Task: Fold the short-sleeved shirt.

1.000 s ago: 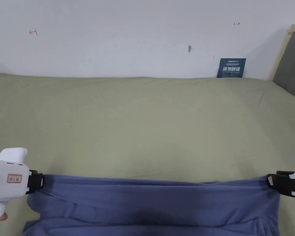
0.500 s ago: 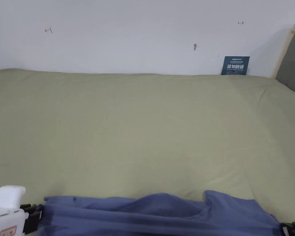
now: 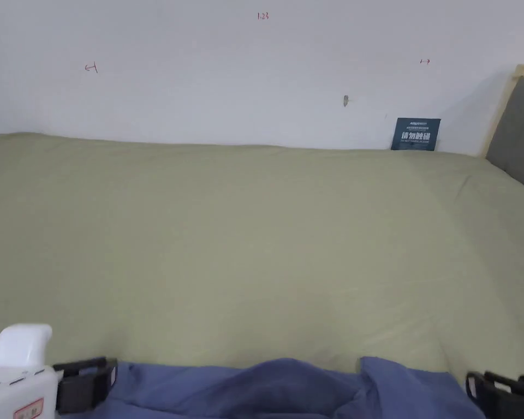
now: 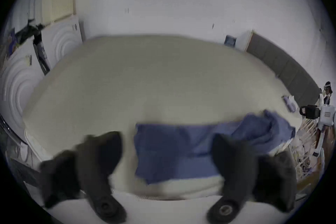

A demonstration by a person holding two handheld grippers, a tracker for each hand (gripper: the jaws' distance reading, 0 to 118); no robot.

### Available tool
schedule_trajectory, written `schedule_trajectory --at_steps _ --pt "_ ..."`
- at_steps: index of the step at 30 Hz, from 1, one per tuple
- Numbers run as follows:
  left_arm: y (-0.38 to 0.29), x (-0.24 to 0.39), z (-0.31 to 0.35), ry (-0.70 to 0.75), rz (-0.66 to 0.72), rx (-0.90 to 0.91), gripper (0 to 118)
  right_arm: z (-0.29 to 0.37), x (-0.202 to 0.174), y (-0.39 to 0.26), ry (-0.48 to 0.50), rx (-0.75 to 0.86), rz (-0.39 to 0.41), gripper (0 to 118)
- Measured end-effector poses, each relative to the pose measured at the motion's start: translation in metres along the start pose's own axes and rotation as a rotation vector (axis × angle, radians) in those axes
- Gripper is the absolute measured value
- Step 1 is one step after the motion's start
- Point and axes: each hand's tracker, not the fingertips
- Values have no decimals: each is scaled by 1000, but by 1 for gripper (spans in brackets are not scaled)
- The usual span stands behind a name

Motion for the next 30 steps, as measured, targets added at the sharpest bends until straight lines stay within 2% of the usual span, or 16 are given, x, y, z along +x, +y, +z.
schedule_trajectory --at_steps 1,2,3,4,5,7,10,11,18,19,21,24,26,28,30 --pt "13 15 11 17 -12 67 78 10 -15 11 -2 85 21 71" --pt "25 31 19 40 -36 135 30 17 -25 21 -11 166 43 48" --pt "30 39 23 50 -39 202 0 25 -38 29 -13 235 69 6" --pt "39 54 33 54 -22 279 0 35 -52 35 -61 347 64 2" --pt "46 68 43 35 -21 332 0 45 -66 42 -26 396 56 2" --pt "53 105 74 66 -49 461 0 59 -89 49 -21 484 33 2" --pt "53 141 106 111 -88 589 0 74 -116 53 -69 582 87 2" --pt "53 131 97 107 -61 611 0 79 -122 52 -83 613 97 2" --pt "54 133 111 146 -133 665 0 82 -142 49 -80 637 96 2" --pt "57 132 111 129 -134 635 0 81 -143 47 -88 637 96 2" --pt "64 107 106 -2 -54 549 0 79 -142 44 -91 637 99 2" --pt "75 52 78 -261 73 233 0 77 -145 41 -87 629 84 2" --pt "68 3 42 -377 170 -8 0 77 -149 37 -84 615 96 2" --pt "56 -45 6 -396 227 -181 0 73 -152 31 -97 605 117 2" --pt "39 -89 -22 -318 330 -269 0 69 -155 26 -97 584 120 2"
